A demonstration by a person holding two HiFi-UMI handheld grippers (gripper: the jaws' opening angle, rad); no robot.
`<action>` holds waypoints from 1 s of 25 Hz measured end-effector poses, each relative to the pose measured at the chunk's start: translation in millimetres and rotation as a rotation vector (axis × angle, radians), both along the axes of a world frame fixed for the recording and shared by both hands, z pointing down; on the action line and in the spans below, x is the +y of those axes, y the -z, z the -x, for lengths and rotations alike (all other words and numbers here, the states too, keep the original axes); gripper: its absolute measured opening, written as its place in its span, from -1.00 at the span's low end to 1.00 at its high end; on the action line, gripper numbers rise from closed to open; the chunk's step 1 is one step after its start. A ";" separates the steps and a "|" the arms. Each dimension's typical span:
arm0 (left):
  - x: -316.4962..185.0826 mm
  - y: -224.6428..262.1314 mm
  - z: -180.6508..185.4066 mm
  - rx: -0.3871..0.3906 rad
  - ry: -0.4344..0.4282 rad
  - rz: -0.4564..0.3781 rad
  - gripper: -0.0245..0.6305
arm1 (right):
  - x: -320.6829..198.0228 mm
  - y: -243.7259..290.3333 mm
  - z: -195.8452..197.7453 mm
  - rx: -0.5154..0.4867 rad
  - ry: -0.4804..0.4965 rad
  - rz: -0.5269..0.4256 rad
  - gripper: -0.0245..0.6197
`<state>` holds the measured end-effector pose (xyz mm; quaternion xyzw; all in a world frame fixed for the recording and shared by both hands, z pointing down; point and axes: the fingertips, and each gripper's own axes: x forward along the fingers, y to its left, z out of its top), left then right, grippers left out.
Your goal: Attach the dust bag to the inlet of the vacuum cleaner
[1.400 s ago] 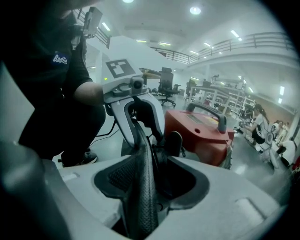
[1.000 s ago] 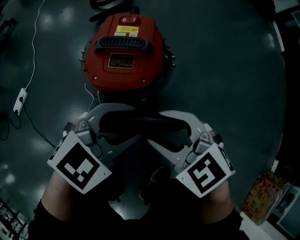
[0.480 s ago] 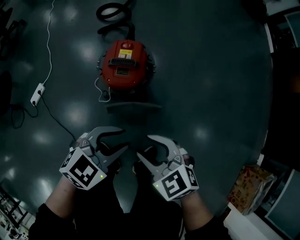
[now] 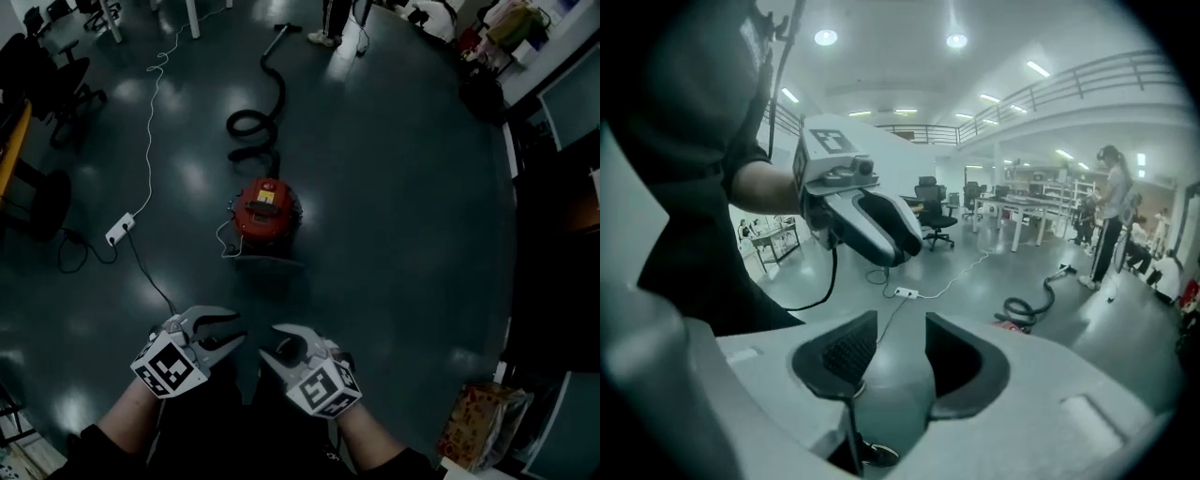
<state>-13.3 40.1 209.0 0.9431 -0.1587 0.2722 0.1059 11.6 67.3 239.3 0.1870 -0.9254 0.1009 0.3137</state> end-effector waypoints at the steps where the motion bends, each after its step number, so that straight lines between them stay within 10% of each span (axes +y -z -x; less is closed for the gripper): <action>1: 6.4 14.3 0.9 0.014 -0.003 -0.016 -0.55 | 3.5 12.0 1.3 0.000 -0.016 -0.008 -0.42; 11: 78.0 85.1 59.4 0.113 -0.132 -0.161 -0.55 | 53.9 101.4 60.5 -0.053 -0.203 -0.115 -0.42; 25: 157.0 162.3 55.1 0.234 -0.161 -0.248 -0.89 | 135.8 184.6 75.6 -0.251 -0.150 -0.182 -0.92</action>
